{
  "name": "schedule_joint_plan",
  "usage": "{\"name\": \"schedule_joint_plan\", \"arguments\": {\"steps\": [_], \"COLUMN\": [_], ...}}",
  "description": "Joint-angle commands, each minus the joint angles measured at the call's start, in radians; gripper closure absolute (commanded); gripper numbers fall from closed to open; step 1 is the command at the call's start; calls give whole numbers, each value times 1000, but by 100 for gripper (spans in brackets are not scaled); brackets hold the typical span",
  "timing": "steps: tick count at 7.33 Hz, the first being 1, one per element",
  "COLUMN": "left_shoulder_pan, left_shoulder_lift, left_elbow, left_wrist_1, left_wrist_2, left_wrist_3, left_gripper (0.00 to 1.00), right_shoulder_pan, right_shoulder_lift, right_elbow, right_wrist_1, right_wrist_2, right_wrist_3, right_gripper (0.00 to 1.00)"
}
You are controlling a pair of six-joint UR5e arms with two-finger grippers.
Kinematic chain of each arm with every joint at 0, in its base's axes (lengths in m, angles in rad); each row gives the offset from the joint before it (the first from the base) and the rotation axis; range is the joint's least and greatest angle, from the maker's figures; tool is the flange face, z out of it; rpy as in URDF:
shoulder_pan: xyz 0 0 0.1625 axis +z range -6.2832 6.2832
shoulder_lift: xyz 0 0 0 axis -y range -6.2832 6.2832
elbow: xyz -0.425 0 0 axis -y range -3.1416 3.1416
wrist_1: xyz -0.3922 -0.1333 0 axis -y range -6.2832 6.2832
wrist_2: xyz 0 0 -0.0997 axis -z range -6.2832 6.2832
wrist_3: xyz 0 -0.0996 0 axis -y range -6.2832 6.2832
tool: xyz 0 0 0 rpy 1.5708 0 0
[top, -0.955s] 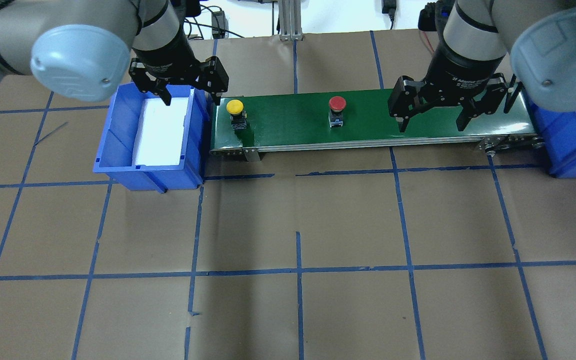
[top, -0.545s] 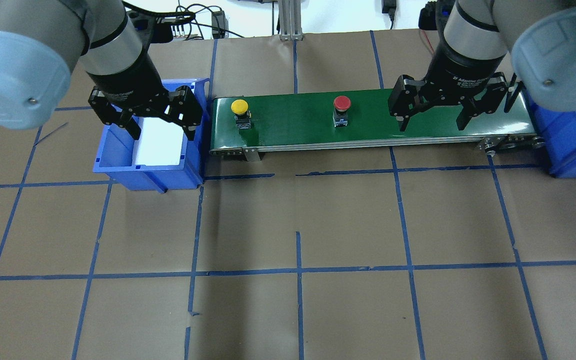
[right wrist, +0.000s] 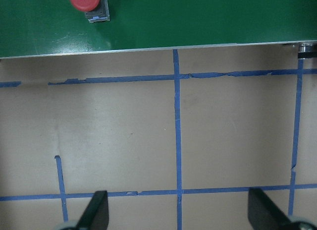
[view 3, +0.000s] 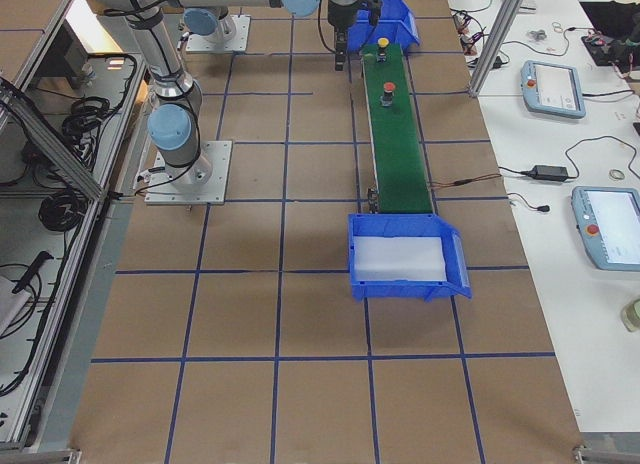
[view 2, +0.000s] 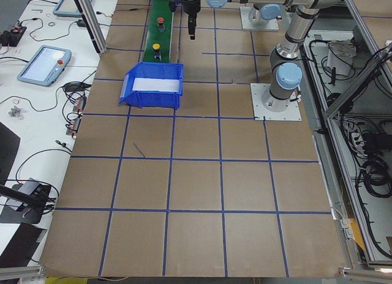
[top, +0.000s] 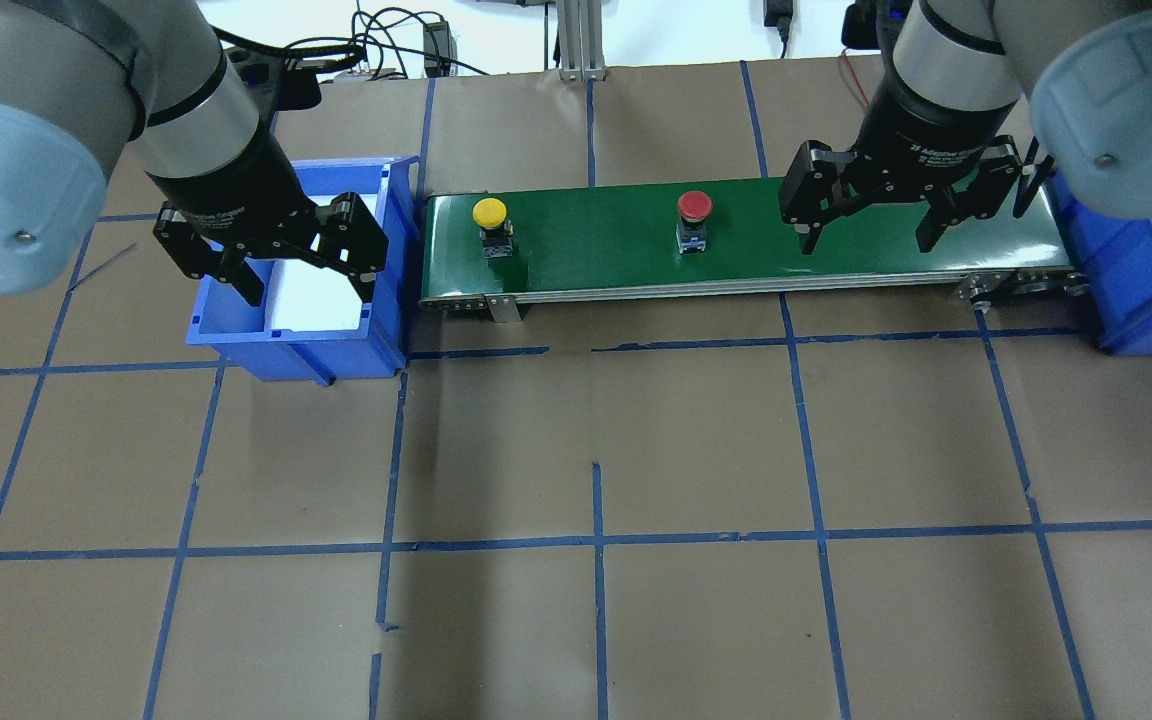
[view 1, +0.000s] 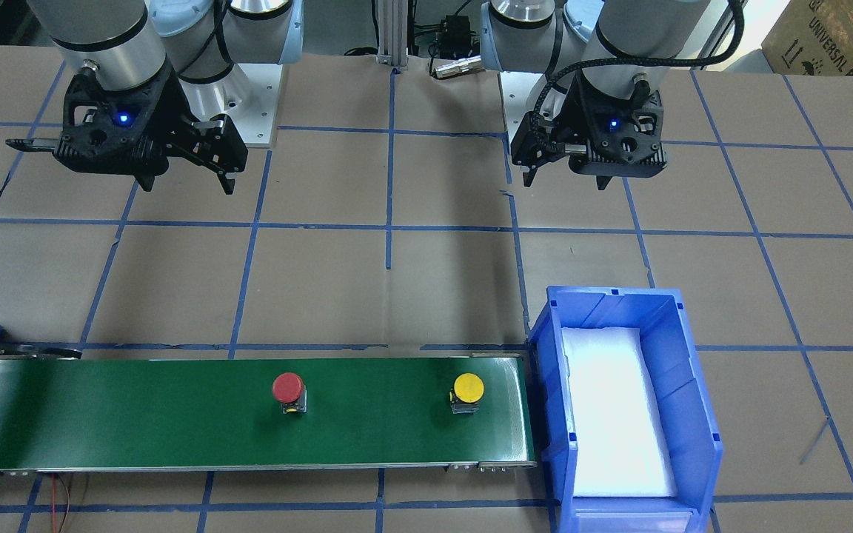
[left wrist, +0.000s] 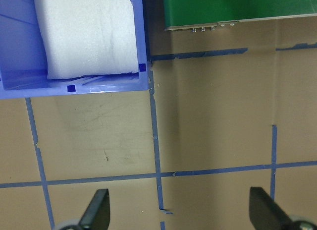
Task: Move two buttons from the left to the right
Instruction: 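Open the left gripper and withdraw it above the empty bin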
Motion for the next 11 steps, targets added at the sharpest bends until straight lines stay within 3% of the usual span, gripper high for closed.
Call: {"name": "schedule_joint_plan", "arguments": {"steps": [1, 11], "left_shoulder_pan": [-4, -2], "left_shoulder_lift": [2, 35], "left_elbow": [8, 7], "left_wrist_1": [1, -3], "left_wrist_2": [2, 48], "left_wrist_3": [-54, -92], "left_gripper": [0, 0], "right_shoulder_pan": [0, -4], "right_shoulder_lift": [-1, 1], "right_elbow": [1, -2], "right_wrist_1": [-1, -14], "right_wrist_2": [1, 3], "right_wrist_3": [0, -1], "right_gripper": [0, 0]}}
